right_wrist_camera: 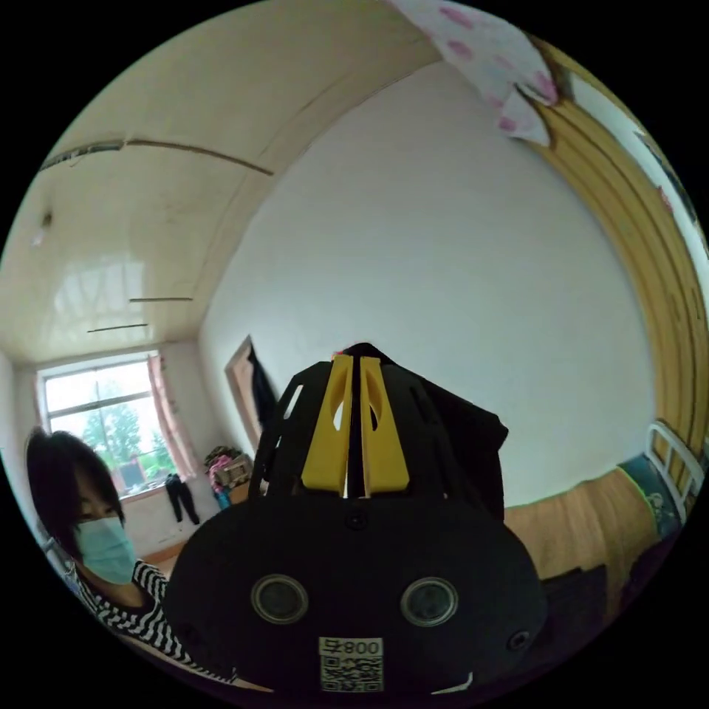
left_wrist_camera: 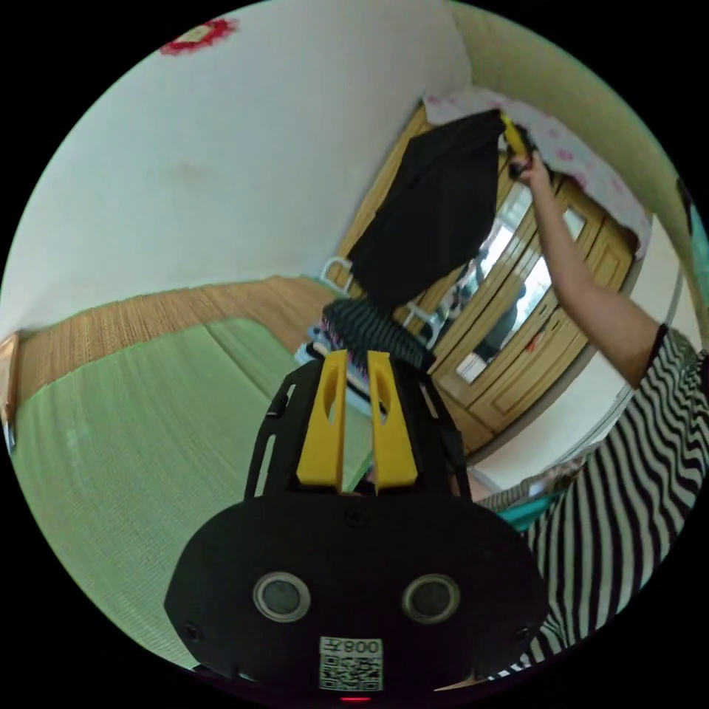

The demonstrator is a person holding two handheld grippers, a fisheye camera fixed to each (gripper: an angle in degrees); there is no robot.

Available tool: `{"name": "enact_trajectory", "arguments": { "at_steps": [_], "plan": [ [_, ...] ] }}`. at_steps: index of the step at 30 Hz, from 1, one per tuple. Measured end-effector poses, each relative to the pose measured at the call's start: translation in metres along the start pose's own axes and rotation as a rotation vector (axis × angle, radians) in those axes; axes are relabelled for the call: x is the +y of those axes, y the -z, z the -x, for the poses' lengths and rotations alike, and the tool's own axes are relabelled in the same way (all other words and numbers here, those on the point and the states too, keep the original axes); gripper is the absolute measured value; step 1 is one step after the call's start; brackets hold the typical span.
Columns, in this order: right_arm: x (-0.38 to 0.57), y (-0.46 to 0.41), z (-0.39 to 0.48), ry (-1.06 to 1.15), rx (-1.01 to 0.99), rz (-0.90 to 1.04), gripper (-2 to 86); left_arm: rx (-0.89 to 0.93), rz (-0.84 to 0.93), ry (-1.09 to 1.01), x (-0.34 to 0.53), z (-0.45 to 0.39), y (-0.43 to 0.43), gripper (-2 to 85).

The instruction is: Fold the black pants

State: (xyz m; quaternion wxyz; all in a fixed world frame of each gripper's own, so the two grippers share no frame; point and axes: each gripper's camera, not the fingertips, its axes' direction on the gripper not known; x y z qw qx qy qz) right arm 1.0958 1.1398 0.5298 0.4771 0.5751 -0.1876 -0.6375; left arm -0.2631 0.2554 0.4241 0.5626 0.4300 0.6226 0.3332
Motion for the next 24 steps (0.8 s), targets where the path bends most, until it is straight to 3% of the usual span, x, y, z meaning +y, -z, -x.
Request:
{"name": "enact_trajectory", "arguments": {
  "at_steps": [3,8,15,24],
  "plan": [
    [0.058,-0.051,0.017,-0.032,-0.152,0.085,0.0,0.011,-0.208,-0.016,-0.047,-0.029,0.09,11.1],
    [0.182,-0.143,0.019,-0.171,-0.318,0.267,0.0,-0.27,-0.291,0.065,-0.084,-0.06,0.217,12.9],
    [0.329,-0.267,0.016,-0.366,-0.458,0.476,0.5,-0.285,-0.135,0.262,-0.123,-0.062,0.255,13.4],
    [0.387,-0.369,0.024,-0.296,-0.445,0.66,0.7,-0.334,-0.136,0.392,-0.24,-0.1,0.265,12.7]
  ]
}}
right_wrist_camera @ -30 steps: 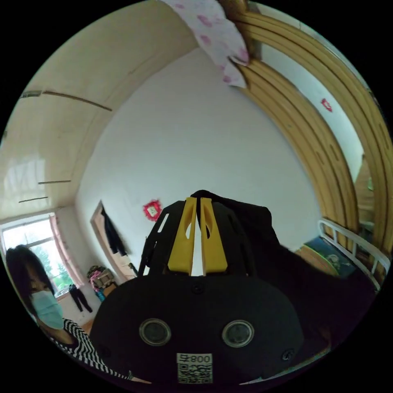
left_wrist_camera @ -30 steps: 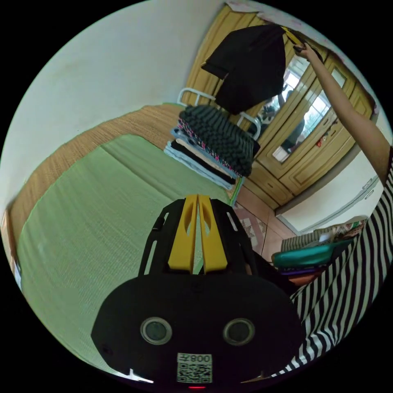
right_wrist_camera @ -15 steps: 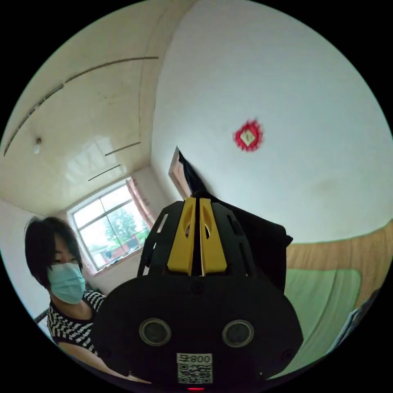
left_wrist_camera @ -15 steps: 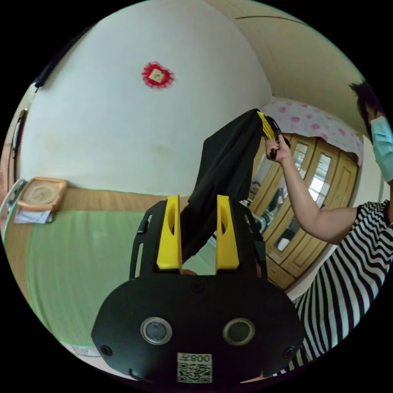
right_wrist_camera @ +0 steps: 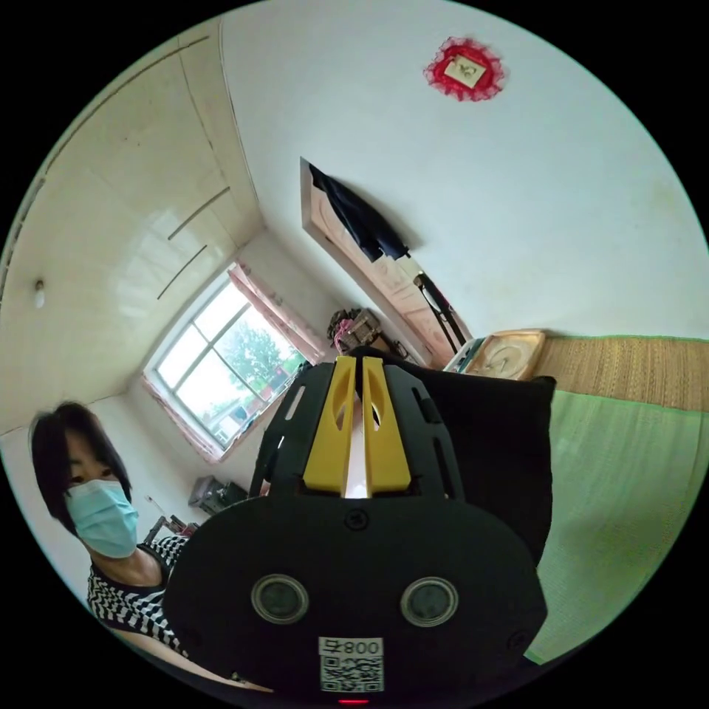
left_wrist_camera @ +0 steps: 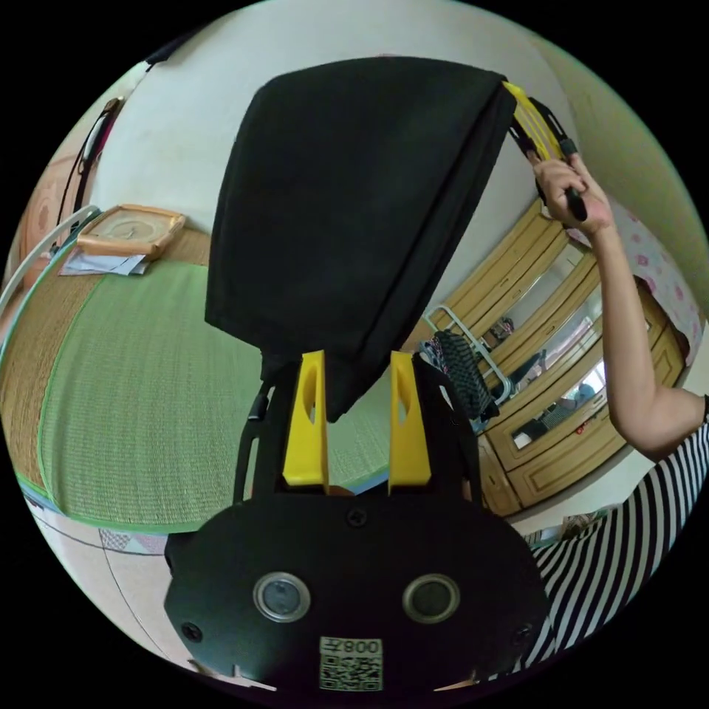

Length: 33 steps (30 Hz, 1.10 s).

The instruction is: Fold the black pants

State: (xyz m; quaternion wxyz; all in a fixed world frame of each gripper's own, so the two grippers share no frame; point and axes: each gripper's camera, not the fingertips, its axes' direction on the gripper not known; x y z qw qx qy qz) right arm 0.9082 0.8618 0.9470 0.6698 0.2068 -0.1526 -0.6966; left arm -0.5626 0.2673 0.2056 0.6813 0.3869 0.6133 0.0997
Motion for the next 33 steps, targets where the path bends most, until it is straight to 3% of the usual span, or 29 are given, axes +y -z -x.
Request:
{"name": "enact_trajectory", "arguments": {
  "at_steps": [8,16,20,23,28,31,33],
  "plan": [
    [-0.035,-0.048,-0.036,0.047,-0.085,0.079,0.8,0.012,-0.211,0.249,-0.07,-0.023,0.079,9.3],
    [-0.08,-0.036,-0.076,0.108,-0.223,0.041,0.9,-0.068,-0.36,0.157,-0.162,-0.099,0.147,5.9],
    [-0.084,0.015,-0.124,0.095,-0.206,-0.055,0.9,-0.116,-0.276,0.025,-0.22,-0.156,0.128,2.1],
    [-0.061,0.073,-0.204,-0.032,-0.053,-0.143,1.0,-0.09,-0.138,-0.043,-0.245,-0.185,0.076,1.1],
    [0.056,0.187,-0.386,-0.556,0.417,-0.146,0.4,0.008,0.12,0.015,-0.232,-0.188,-0.023,0.9],
    [0.107,0.227,-0.423,-0.659,0.36,-0.267,0.4,0.042,0.209,0.053,-0.201,-0.186,-0.048,1.6],
    [0.102,0.219,-0.432,-0.646,0.41,-0.201,0.5,0.008,0.294,0.058,-0.18,-0.188,-0.06,2.8]
  ]
}}
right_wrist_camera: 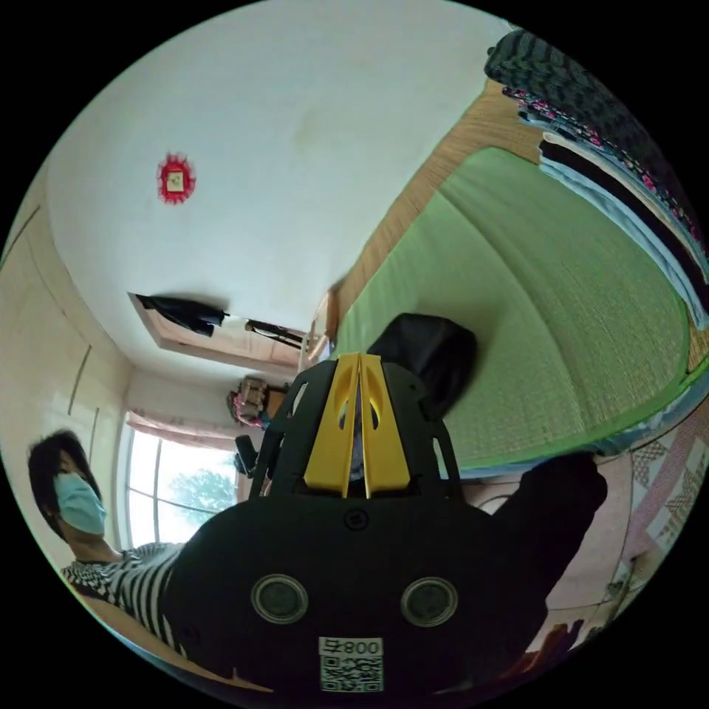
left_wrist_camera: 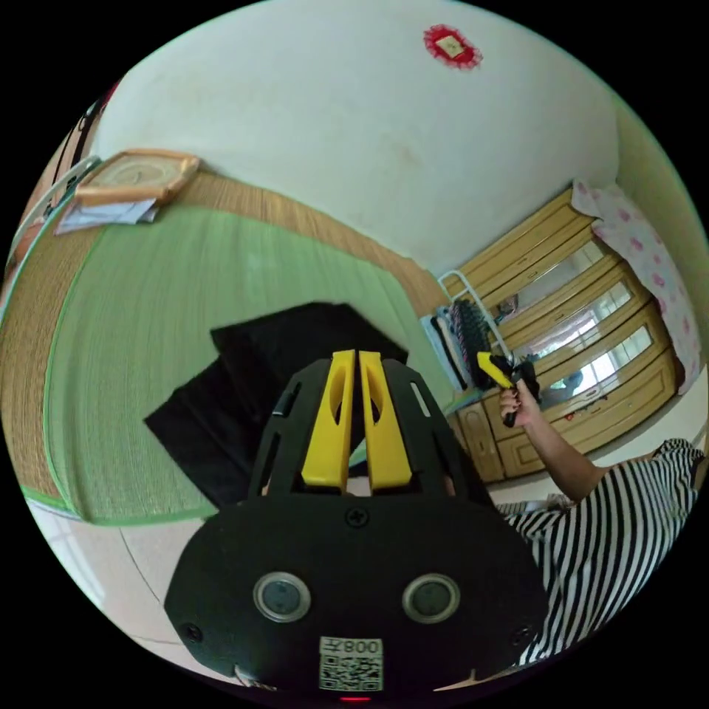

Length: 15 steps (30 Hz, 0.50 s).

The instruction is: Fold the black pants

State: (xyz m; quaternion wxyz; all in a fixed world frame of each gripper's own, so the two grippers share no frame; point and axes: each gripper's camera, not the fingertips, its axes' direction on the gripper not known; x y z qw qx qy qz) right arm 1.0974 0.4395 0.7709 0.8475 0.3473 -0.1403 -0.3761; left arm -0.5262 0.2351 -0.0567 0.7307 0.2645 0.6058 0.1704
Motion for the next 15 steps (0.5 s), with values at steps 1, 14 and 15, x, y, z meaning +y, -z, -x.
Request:
{"name": "enact_trajectory", "arguments": {
  "at_steps": [1,14,15],
  "plan": [
    [-0.008,-0.018,0.007,0.052,0.045,0.053,0.8,-0.035,0.06,-0.002,0.011,-0.002,-0.011,3.8],
    [-0.009,-0.315,0.152,1.038,0.544,0.718,10.6,-0.399,0.413,-0.042,0.053,-0.049,-0.117,9.2],
    [0.001,-0.332,0.159,1.137,0.59,0.736,10.6,-0.394,0.418,-0.041,0.052,-0.049,-0.121,9.3]
  ]
}}
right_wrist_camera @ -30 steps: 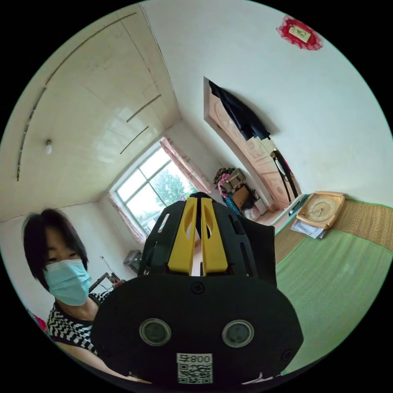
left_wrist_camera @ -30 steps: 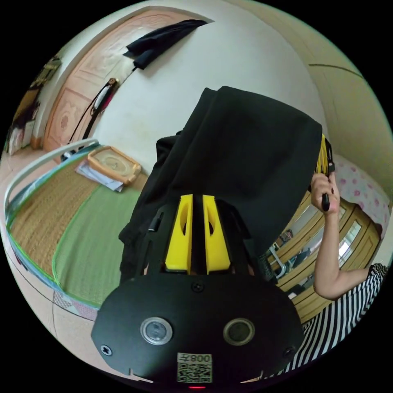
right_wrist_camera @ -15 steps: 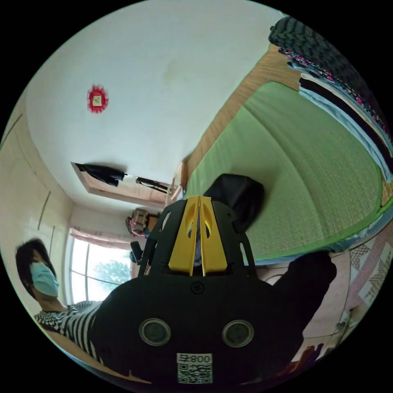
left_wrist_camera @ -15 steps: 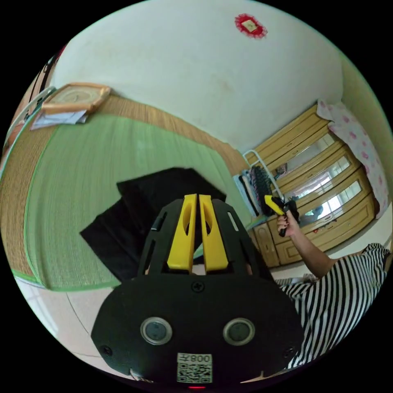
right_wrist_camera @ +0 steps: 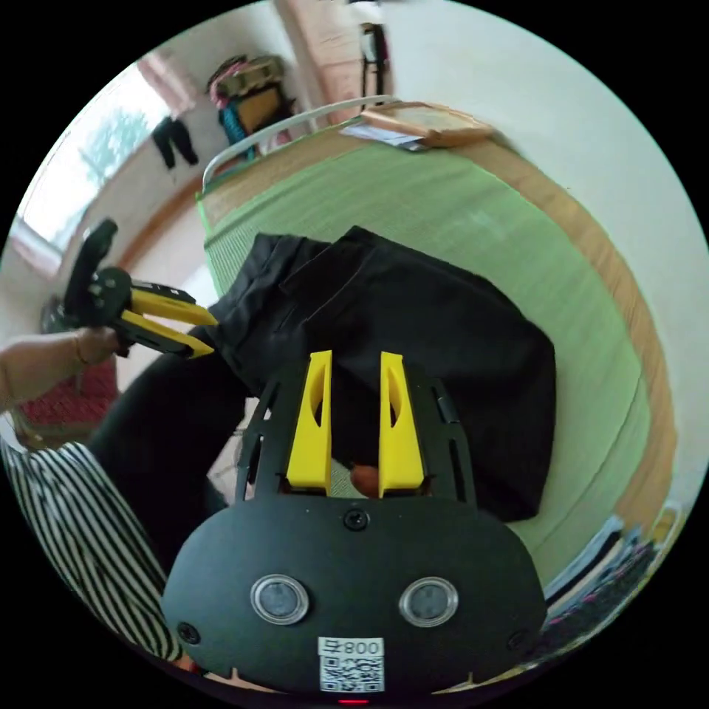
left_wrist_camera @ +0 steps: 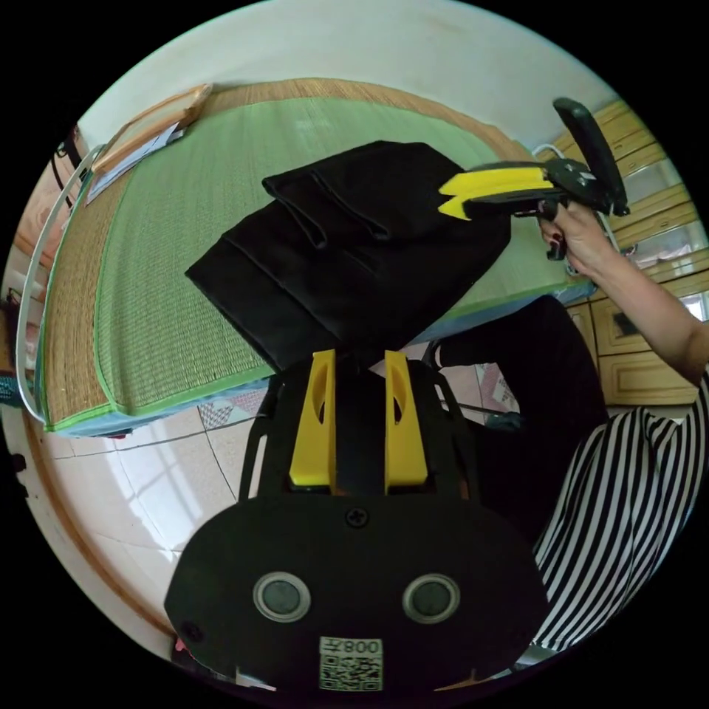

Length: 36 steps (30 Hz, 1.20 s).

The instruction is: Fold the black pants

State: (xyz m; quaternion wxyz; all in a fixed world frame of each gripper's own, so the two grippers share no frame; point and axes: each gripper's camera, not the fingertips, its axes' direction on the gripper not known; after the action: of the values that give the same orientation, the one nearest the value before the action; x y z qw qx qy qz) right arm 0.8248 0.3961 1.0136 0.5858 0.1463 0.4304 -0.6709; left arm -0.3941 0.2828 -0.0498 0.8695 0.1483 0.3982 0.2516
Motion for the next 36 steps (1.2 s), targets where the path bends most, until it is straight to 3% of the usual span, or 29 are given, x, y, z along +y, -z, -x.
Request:
{"name": "enact_trajectory", "arguments": {
  "at_steps": [4,11,19,25,30,36],
  "plan": [
    [-0.031,-0.033,0.028,0.2,0.111,0.122,10.8,-0.008,0.018,-0.009,-0.014,-0.01,-0.017,8.6],
    [-0.043,-0.026,0.023,0.222,0.116,0.123,8.8,-0.104,0.041,-0.022,-0.032,-0.027,-0.036,4.1],
    [-0.053,0.022,-0.004,0.094,0.03,0.098,3.5,-0.121,-0.059,-0.023,-0.035,-0.051,-0.025,5.5],
    [-0.049,0.075,-0.01,0.047,0.008,0.047,2.6,-0.298,0.065,-0.145,-0.069,-0.071,-0.055,3.6],
    [-0.025,0.161,-0.051,-0.133,-0.034,-0.093,2.1,-0.233,0.07,-0.131,-0.083,-0.051,-0.045,1.5],
    [0.048,0.284,-0.118,-0.432,-0.091,-0.305,1.9,-0.126,-0.048,-0.023,-0.091,-0.01,0.009,0.6]
  ]
}}
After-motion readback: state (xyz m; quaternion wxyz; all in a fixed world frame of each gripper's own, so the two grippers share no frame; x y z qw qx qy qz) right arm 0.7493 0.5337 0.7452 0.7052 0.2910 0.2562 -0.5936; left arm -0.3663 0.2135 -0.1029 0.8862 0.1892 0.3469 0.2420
